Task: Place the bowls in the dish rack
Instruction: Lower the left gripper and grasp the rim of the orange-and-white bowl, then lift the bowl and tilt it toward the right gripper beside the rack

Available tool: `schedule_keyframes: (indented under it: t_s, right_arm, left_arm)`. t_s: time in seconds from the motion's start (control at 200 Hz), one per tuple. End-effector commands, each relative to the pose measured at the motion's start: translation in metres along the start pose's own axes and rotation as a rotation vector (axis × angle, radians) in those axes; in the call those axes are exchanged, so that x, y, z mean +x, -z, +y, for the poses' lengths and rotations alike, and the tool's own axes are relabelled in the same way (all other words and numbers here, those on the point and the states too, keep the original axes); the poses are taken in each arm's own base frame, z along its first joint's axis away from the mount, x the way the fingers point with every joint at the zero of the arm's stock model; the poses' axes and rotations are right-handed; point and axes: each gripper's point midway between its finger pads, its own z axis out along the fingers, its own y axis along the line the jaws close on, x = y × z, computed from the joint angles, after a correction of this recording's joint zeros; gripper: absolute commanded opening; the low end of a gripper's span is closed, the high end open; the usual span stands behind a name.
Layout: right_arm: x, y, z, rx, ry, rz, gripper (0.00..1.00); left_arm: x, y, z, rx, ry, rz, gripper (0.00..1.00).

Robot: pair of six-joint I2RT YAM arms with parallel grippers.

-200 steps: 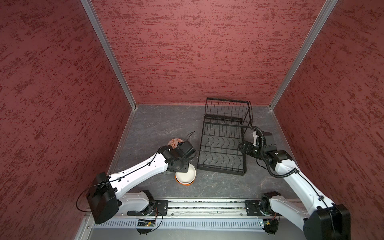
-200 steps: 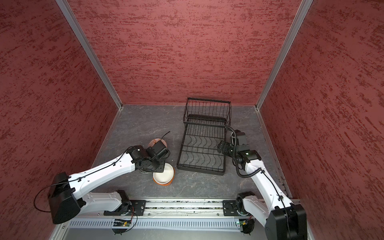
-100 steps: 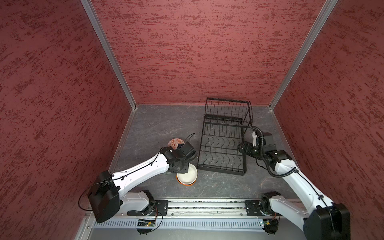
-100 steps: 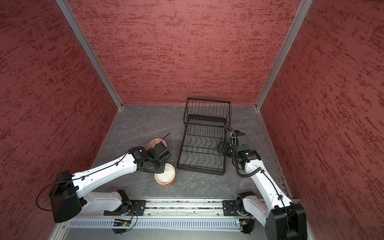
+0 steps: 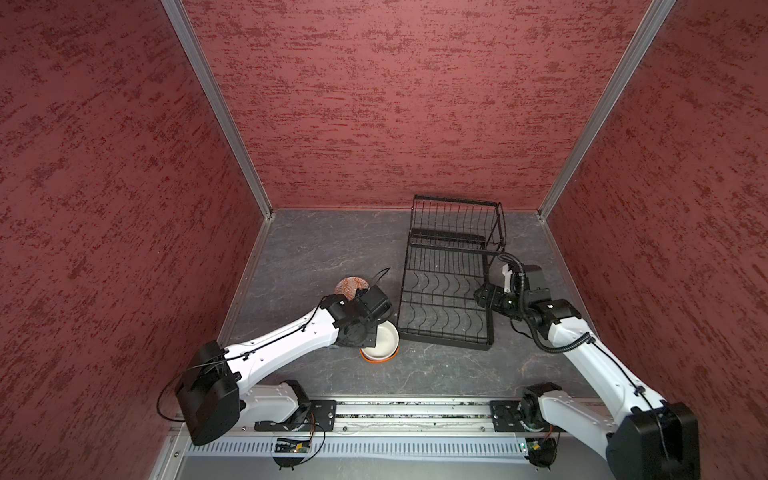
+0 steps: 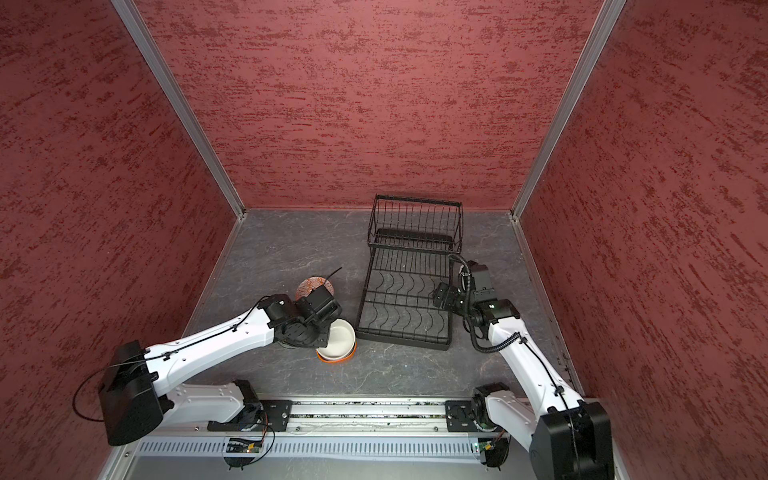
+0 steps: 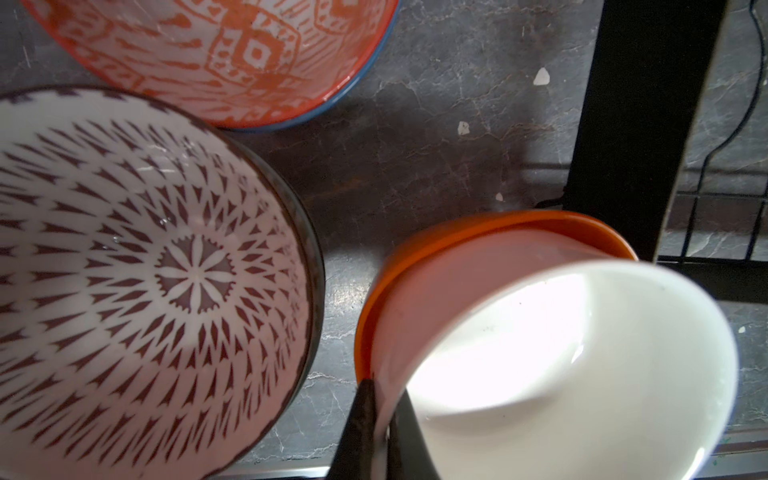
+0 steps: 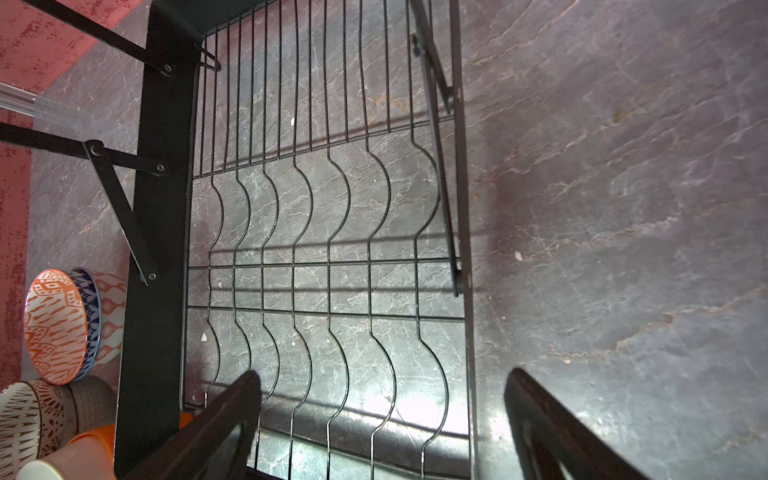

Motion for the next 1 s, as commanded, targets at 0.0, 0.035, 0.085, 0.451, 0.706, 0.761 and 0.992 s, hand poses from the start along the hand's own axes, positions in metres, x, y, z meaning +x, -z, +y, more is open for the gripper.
schedule_keyframes:
  t_s: [0.0,0.035,0.085,0.451,0.706,0.761,0.992]
  right_arm:
    - [-0.008,0.004,0.011,-0.035,0.003,-0.022,0.93]
    - [-0.007,0.003,0.011,-0.037,0.004,-0.019,0.93]
    - [-0.008,0.004,0.013,-0.043,0.005,-0.021,0.93]
    - [-0.008,0.005,0.03,-0.121,0.014,-0.017,0.92]
    - [-0.008,0.012,0.049,-0.192,0.007,-0.025,0.9]
    - [-0.008,0.015,0.055,-0.216,0.009,-0.026,0.9]
    - [-0.002,0.027,0.089,-0.341,0.036,-0.03,0.9]
  left_arm:
    - [-0.01,0.008,-0.004,0.036,0.017,-0.068,0.03]
    - [-0.011,0.01,-0.004,0.041,0.017,-0.074,0.0]
    - [-0.012,0.013,-0.004,0.048,0.018,-0.085,0.0]
    - [-0.021,0.038,-0.016,0.16,0.011,-0.152,0.0]
    - [-0.036,0.06,-0.038,0.299,0.018,-0.213,0.0]
    - [-0.041,0.064,-0.046,0.338,0.021,-0.222,0.0]
    - [-0.063,0.073,-0.074,0.473,0.036,-0.249,0.0]
